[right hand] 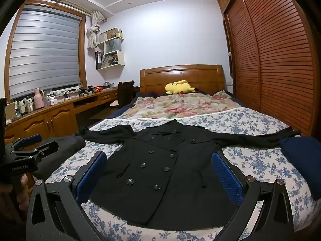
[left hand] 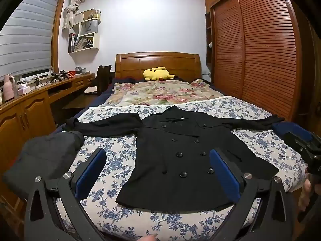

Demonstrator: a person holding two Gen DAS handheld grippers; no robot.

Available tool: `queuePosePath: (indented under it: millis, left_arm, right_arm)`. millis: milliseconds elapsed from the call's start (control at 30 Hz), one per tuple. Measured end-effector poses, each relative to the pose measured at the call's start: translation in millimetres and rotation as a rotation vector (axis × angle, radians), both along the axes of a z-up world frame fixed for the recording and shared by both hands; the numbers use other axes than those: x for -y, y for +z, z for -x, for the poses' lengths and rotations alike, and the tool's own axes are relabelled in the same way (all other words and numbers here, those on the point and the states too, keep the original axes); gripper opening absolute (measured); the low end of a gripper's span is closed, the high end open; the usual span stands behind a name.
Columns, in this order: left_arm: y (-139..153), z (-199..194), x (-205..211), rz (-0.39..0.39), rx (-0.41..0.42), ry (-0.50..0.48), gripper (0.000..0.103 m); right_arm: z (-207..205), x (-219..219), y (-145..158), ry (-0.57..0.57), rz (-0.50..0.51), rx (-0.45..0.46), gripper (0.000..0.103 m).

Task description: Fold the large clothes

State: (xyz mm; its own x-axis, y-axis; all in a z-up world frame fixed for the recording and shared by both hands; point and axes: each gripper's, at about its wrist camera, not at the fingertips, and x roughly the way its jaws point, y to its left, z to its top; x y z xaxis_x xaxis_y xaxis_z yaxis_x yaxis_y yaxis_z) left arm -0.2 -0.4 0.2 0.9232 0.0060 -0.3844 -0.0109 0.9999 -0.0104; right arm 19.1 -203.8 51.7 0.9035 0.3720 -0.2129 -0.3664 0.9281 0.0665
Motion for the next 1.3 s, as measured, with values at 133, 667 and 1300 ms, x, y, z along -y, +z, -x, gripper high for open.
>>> queuePosePath:
  millis: [133, 667, 1300]
  left_arm:
    - [0, -1, 0, 0.001, -0.002, -0.001, 0.103]
    - [15, 4, -5, -0.002, 0.017, 0.006, 0.103]
    - [14, 6, -5, -0.008, 0.025, 0.005, 0.103]
  right_arm:
    - [0, -1, 0, 0.001, 0.006, -0.008, 0.103]
    - [-2, 0, -3, 0.005, 0.001, -0.016, 0.103]
    - [0, 0, -2, 0.005, -0.003, -0.020, 0.103]
